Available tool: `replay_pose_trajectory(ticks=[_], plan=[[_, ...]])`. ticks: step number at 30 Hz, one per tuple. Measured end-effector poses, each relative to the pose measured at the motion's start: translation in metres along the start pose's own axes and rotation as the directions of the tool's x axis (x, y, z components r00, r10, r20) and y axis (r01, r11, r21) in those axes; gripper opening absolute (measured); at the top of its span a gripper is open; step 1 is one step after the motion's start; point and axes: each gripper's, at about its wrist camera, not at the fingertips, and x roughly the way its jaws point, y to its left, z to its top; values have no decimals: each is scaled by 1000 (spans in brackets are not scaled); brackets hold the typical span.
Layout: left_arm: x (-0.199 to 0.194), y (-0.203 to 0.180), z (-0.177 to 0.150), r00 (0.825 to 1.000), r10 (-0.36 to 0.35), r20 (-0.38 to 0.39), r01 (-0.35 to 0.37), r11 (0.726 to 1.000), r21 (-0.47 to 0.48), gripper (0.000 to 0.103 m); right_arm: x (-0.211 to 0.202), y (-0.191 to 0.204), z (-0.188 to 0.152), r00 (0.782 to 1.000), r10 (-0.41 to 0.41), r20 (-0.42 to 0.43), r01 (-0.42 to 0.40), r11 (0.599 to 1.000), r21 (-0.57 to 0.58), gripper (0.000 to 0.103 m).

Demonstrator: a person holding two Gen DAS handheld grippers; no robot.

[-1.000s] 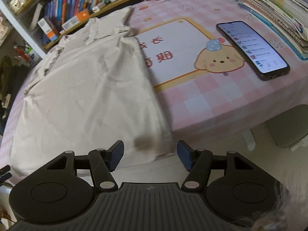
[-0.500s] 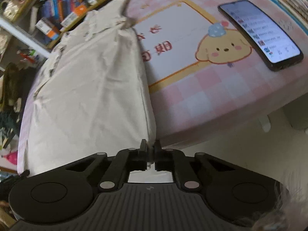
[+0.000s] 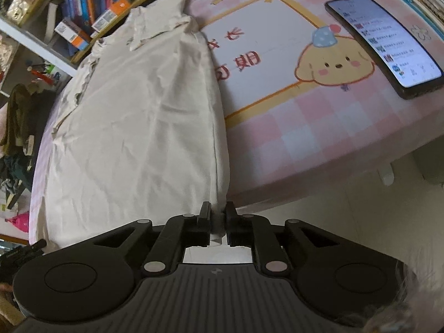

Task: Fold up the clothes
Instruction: 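Grasp the shirt hem with both grippers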

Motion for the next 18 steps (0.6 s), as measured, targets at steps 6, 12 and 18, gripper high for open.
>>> replay_pose_trajectory(ticks=[6, 12, 18], plan=[[4, 11, 2, 1000, -22, -7, 22, 998, -56, 27, 7, -5, 3, 1000, 9, -23, -8, 1000, 20, 12], [-2, 15, -5, 999, -53, 0, 53, 996, -71, 11, 5, -7, 1, 999, 30, -32, -29, 999, 20, 5], [-16, 21, -16, 996, -93, -13, 91, 993, -77, 11, -17, -17, -6, 999, 40, 15, -41, 998, 56, 5]])
